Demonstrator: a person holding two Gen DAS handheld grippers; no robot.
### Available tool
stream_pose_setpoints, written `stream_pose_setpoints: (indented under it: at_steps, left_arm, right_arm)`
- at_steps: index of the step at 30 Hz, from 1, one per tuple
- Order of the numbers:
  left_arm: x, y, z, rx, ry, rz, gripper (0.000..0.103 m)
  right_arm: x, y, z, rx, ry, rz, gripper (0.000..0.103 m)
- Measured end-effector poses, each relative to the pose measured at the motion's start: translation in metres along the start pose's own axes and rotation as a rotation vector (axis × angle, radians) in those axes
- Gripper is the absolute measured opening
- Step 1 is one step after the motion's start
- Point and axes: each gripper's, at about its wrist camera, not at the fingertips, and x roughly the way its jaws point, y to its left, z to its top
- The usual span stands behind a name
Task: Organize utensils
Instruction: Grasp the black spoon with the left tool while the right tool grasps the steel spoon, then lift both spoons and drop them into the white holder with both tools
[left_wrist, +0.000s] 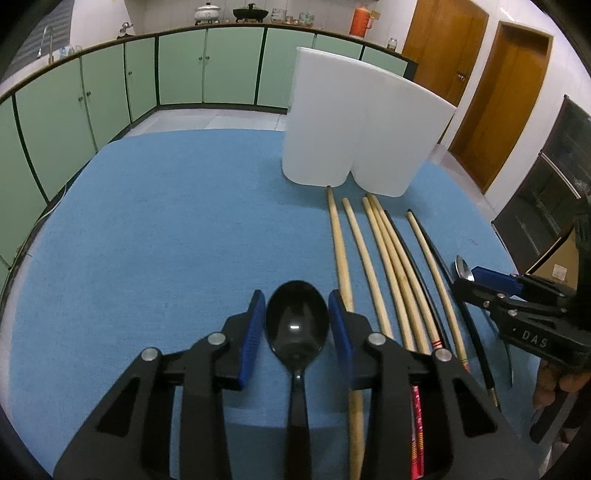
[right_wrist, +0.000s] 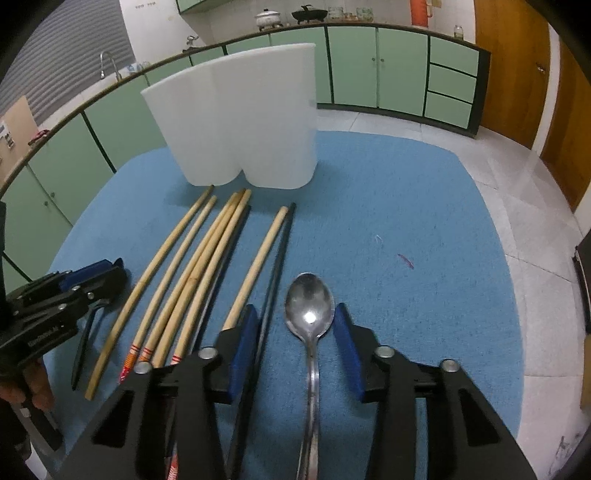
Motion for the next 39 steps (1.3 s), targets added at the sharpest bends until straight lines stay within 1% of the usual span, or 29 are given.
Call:
stream_pose_setpoints:
  at_steps: [1, 3, 5, 8, 11, 12, 14, 15, 17, 21, 25, 27, 28, 29, 31, 34, 36, 37, 39]
  left_arm:
    - [0.000, 0.001, 0.000, 0.001, -0.001, 0.003, 0.034]
    - [0.000, 0.002, 0.000, -0.001, 0.002, 0.005, 0.035]
    - [0.001, 0.003, 0.000, -0.002, 0.008, 0.023, 0.036]
    - [0.004, 0.002, -0.001, 0.003, 0.017, 0.028, 0.047]
    - [0.004, 0.002, 0.000, 0.011, 0.018, 0.033, 0.049]
    - [0.004, 0.002, 0.000, 0.009, 0.017, 0.034, 0.048]
    - [0.004, 0.004, 0.000, 0.004, 0.016, 0.034, 0.046]
    - [0.004, 0.005, 0.000, -0.002, 0.014, 0.036, 0.042]
    - [0.004, 0.008, 0.000, -0.014, 0.012, 0.033, 0.039]
    - [0.007, 0.006, 0.002, -0.005, 0.014, 0.045, 0.041]
    - [0.010, 0.003, 0.002, 0.004, 0.019, 0.059, 0.041]
    - [0.010, 0.002, 0.002, 0.007, 0.019, 0.062, 0.040]
    - [0.010, 0.002, 0.002, 0.007, 0.018, 0.065, 0.038]
    - [0.010, 0.002, 0.002, 0.006, 0.017, 0.067, 0.033]
    - [0.009, 0.001, 0.001, 0.004, 0.013, 0.060, 0.033]
    - [0.005, 0.000, 0.001, 0.009, -0.002, 0.057, 0.033]
    - [-0.004, -0.001, 0.001, 0.007, -0.052, 0.047, 0.033]
    - [-0.012, -0.002, 0.002, 0.009, -0.096, 0.036, 0.033]
    - [-0.021, -0.004, 0.006, 0.012, -0.149, 0.020, 0.033]
  right_arm:
    - [0.000, 0.000, 0.000, 0.005, 0.001, 0.012, 0.030]
    - [-0.001, 0.000, -0.001, 0.003, 0.001, 0.014, 0.030]
    - [-0.001, 0.001, -0.001, 0.005, 0.001, 0.013, 0.031]
    - [-0.004, 0.001, -0.002, -0.008, -0.004, 0.004, 0.033]
    - [-0.003, -0.002, -0.002, -0.003, 0.000, -0.007, 0.036]
    - [-0.003, -0.005, -0.002, -0.003, 0.001, -0.012, 0.036]
    - [-0.001, -0.008, -0.001, -0.006, 0.012, -0.057, 0.035]
    - [-0.001, -0.011, 0.000, 0.003, 0.007, -0.076, 0.035]
    - [-0.002, -0.016, 0.000, 0.031, 0.003, -0.061, 0.035]
    - [0.000, -0.013, 0.002, 0.017, 0.007, -0.056, 0.037]
    - [0.007, -0.012, 0.007, 0.026, 0.018, -0.057, 0.042]
    - [0.010, -0.011, 0.010, 0.024, 0.024, -0.063, 0.042]
    - [0.011, -0.010, 0.011, 0.019, 0.030, -0.073, 0.038]
    - [0.010, -0.009, 0.011, 0.016, 0.032, -0.089, 0.028]
    - [0.010, -0.010, 0.010, 0.027, 0.029, -0.081, 0.028]
    - [0.004, -0.014, 0.006, 0.053, -0.001, -0.051, 0.028]
    - [-0.009, -0.018, 0.006, 0.076, -0.061, -0.020, 0.028]
    - [-0.015, -0.020, 0.006, 0.081, -0.088, -0.009, 0.028]
    - [-0.030, -0.024, 0.010, 0.091, -0.157, 0.025, 0.028]
